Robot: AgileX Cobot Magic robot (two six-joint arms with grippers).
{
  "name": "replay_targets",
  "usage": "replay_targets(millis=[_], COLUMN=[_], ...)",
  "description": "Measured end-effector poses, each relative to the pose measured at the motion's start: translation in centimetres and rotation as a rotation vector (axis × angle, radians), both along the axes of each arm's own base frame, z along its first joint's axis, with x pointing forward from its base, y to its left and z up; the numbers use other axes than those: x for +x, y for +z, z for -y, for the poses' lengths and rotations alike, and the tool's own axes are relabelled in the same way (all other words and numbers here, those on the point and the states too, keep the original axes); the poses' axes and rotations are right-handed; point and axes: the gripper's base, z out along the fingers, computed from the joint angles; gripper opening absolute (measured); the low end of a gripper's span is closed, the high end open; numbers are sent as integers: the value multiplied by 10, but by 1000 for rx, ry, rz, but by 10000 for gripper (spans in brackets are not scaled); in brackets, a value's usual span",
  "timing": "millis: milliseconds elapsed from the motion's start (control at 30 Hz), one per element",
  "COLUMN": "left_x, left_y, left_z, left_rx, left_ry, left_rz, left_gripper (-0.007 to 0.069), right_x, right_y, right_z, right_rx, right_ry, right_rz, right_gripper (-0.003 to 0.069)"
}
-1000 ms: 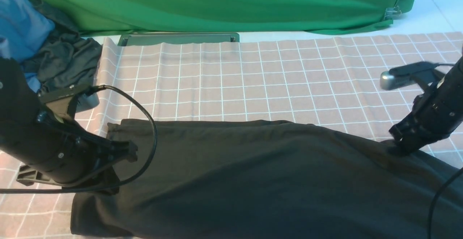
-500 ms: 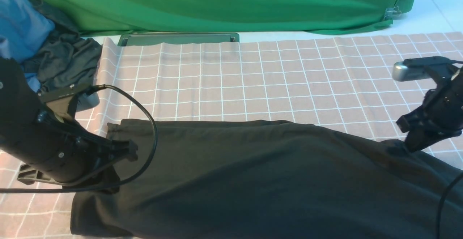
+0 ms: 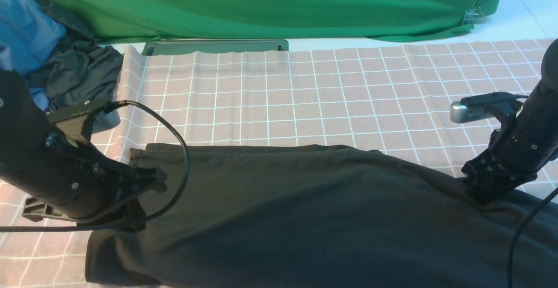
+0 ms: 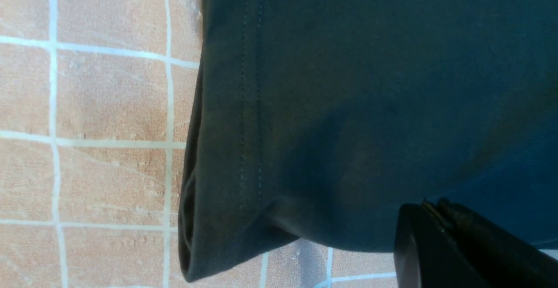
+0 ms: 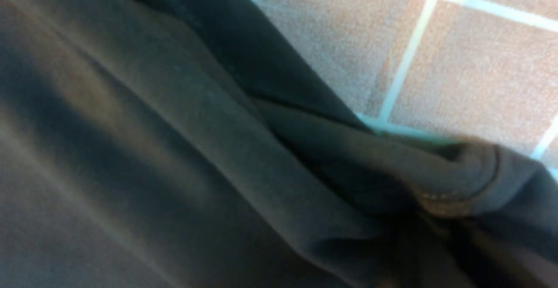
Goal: Fold a long-sleeved shirt over a pink coffee tablecloth.
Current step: 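Pull the folded dark garment lengthwise by its ends to straighten it flat on the table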
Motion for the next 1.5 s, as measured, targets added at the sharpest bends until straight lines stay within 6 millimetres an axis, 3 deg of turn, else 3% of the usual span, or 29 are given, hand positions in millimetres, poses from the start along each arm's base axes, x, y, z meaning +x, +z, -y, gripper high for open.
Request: replay_targets(millis=[400,867,1033,1067,1133,1200,1333,1500], left_x=[0,0,0,0,-1,-1,-1,-2], left_y=[0,0,0,0,0,0,0,-2], left_z=[0,0,0,0,0,0,0,0], left_rx=[0,-2,-2,-1,-2,-3,-3,2], left_ry=[0,0,0,0,-1,-1,-2,-19], left_rz=[1,1,1,-2,-6,-9,-15,-11], left_gripper=[13,13,13,13,13,13,13,13], right_x=[-7,3,3,1,-3,-8,-20,-35], right_y=[33,36,39,43,49,54,60,44], right_z=[8,21,22,24,27,32,58,86], right_rx=[-54,-71,-88,-103,-140,-194,-312,-275], right_ry=[27,-12,-23,-37,-41,-56,-200,-325], right_rz=[91,208,224,231,224,207,138,39], right_gripper=[43,44,168,260,369,420,405,363])
